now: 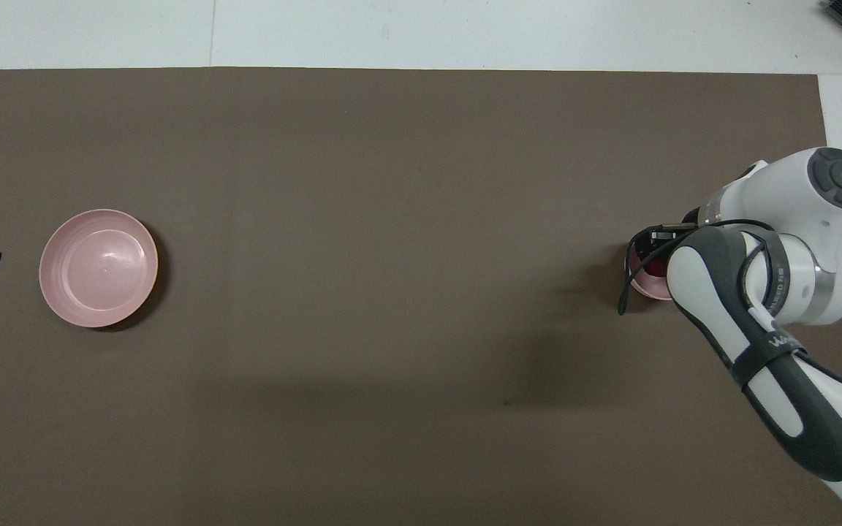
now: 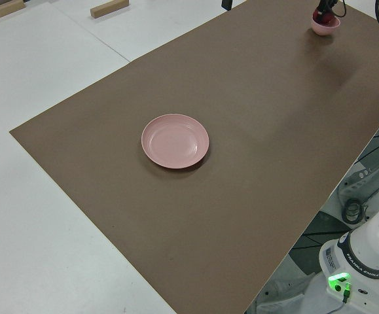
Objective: Move apple from plate to bowl
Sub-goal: 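Lower the apple into the small bowl and open the right gripper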
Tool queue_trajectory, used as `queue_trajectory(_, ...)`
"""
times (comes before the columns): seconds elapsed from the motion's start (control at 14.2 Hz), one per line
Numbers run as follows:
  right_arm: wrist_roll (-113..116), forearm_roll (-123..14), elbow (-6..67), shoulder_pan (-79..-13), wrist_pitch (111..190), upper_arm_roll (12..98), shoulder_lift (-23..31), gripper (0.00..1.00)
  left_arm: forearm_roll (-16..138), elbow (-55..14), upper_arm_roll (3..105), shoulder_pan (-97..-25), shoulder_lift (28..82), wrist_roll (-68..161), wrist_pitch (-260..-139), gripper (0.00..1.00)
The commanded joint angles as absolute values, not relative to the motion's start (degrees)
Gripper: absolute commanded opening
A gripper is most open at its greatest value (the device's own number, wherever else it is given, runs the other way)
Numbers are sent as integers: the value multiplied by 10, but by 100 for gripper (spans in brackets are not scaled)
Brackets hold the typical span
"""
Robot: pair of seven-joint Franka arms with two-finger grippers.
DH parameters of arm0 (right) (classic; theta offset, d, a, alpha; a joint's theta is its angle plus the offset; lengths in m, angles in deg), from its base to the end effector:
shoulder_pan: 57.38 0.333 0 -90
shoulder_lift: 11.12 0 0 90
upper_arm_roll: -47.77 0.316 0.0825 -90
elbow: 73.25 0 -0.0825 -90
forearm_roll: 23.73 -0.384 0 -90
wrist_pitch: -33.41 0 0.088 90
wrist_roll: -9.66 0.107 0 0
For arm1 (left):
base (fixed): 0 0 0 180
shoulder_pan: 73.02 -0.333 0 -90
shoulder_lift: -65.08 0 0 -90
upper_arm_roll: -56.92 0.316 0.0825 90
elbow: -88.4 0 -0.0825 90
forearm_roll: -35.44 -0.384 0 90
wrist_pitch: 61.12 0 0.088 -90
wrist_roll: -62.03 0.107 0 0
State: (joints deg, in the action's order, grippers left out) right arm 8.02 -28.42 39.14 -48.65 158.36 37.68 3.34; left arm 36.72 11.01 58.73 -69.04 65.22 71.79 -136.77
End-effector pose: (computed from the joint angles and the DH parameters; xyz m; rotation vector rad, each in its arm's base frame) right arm 0.5999 -0.0073 0.3465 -3.1174 0.0595 0.0433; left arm 0.5225 -0.0226 0.7050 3.1000 -0.3321 -0.0412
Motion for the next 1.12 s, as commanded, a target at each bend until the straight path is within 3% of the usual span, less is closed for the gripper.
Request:
queue_trajectory(0.0,90,-272,394,-489,1573,381,29,0,362,56,594,-685,691,716,-1382,100)
queue_trajectory(0.21,86,-272,392,-496,1538,381,26,0,363,59,594,-686,689,716,-1385,100)
queue_trajectory(0.91,74,-272,410,-497,1552,381,27,2,362,59,594,-686,689,707,-1377,100)
queue_trajectory(1.05,65,-272,413,-501,1553,381,29,31,362,59,594,-686,690,707,-1377,100)
